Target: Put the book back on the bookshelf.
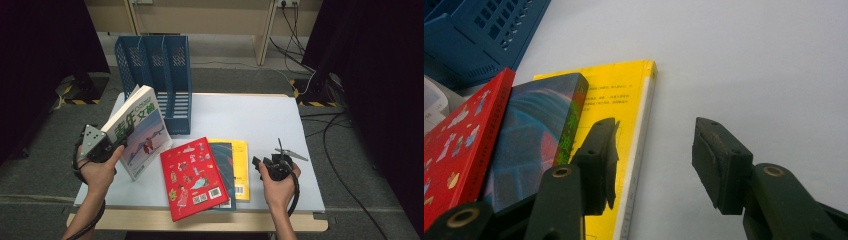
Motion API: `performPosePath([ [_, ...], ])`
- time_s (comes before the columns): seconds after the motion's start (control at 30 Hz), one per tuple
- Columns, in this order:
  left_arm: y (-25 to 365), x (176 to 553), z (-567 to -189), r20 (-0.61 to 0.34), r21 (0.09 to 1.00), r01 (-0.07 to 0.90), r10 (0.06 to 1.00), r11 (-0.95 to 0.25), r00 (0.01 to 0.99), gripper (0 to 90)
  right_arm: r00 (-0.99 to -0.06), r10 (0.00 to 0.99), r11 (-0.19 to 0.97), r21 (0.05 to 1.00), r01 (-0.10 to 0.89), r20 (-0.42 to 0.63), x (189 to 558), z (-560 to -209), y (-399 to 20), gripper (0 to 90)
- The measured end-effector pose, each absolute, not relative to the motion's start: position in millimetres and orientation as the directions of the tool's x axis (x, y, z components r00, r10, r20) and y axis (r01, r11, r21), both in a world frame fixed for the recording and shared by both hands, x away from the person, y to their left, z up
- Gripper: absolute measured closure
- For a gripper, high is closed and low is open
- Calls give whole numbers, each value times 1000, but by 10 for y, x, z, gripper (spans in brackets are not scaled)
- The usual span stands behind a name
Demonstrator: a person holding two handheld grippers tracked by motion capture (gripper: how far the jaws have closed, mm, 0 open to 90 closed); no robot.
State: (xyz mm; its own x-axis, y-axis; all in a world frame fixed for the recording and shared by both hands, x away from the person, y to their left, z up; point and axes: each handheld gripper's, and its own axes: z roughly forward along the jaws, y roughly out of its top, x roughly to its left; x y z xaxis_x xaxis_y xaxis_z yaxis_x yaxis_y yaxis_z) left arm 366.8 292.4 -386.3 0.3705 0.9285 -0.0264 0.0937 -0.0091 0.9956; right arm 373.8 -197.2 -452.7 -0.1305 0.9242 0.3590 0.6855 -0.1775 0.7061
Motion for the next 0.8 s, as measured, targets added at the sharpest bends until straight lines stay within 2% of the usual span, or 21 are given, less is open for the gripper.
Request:
performPosePath([
  [0.8,3046,3638,-3634,-7,993,114,955,-28,297,739,-131,926,-175,708,685,355,3740,-4537,-1979,531],
])
